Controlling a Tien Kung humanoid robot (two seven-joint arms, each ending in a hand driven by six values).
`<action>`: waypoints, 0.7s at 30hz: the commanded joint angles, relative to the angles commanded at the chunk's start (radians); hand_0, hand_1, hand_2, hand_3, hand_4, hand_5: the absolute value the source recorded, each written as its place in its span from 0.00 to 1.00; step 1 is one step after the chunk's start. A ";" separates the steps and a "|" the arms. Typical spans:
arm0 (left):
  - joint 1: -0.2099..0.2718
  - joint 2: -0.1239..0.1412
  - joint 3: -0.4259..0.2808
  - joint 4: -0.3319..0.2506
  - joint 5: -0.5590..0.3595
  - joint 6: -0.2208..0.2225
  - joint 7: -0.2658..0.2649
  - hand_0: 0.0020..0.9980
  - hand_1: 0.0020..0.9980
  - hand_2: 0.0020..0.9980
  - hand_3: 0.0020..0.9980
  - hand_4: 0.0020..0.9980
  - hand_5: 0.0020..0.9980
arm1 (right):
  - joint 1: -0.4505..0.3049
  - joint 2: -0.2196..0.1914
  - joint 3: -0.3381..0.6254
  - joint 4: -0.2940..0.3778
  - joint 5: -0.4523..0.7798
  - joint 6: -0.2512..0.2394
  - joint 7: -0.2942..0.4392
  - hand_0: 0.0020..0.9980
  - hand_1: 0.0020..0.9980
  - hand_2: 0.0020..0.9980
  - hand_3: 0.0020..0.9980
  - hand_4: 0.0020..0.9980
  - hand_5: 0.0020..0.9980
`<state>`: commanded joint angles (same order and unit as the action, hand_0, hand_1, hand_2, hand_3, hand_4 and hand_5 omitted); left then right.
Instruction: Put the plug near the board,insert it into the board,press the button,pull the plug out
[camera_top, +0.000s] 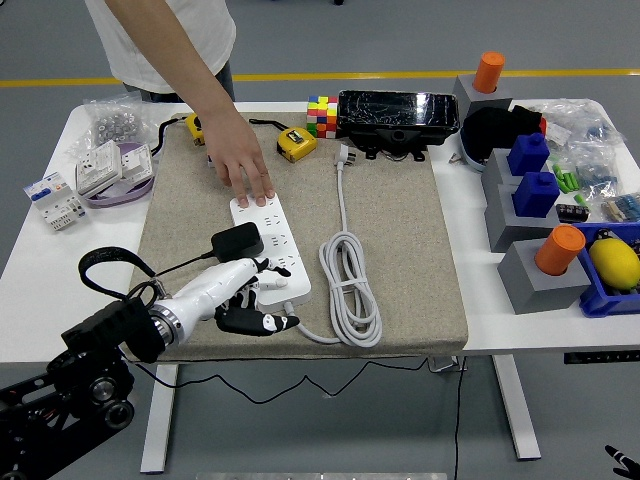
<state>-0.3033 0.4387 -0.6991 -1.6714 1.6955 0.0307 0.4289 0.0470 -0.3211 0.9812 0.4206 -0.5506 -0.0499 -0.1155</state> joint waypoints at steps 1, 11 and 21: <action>-0.002 0.000 0.002 0.003 0.000 -0.009 0.010 0.07 0.07 0.14 0.88 0.85 0.47 | 0.000 -0.001 -0.002 0.000 0.001 0.000 0.000 0.56 0.64 0.62 0.60 0.97 0.49; -0.026 -0.008 0.027 0.049 -0.001 -0.035 0.033 0.07 0.07 0.14 0.88 0.85 0.46 | 0.008 -0.005 -0.007 0.001 0.002 0.000 -0.001 0.56 0.64 0.62 0.60 0.97 0.49; -0.038 -0.026 0.031 0.078 -0.003 -0.039 0.041 0.07 0.07 0.14 0.88 0.83 0.43 | 0.006 -0.004 -0.012 0.000 0.003 0.000 0.000 0.56 0.64 0.62 0.60 0.97 0.49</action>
<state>-0.3415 0.4132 -0.6676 -1.5935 1.6927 -0.0087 0.4702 0.0525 -0.3255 0.9687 0.4210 -0.5473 -0.0500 -0.1159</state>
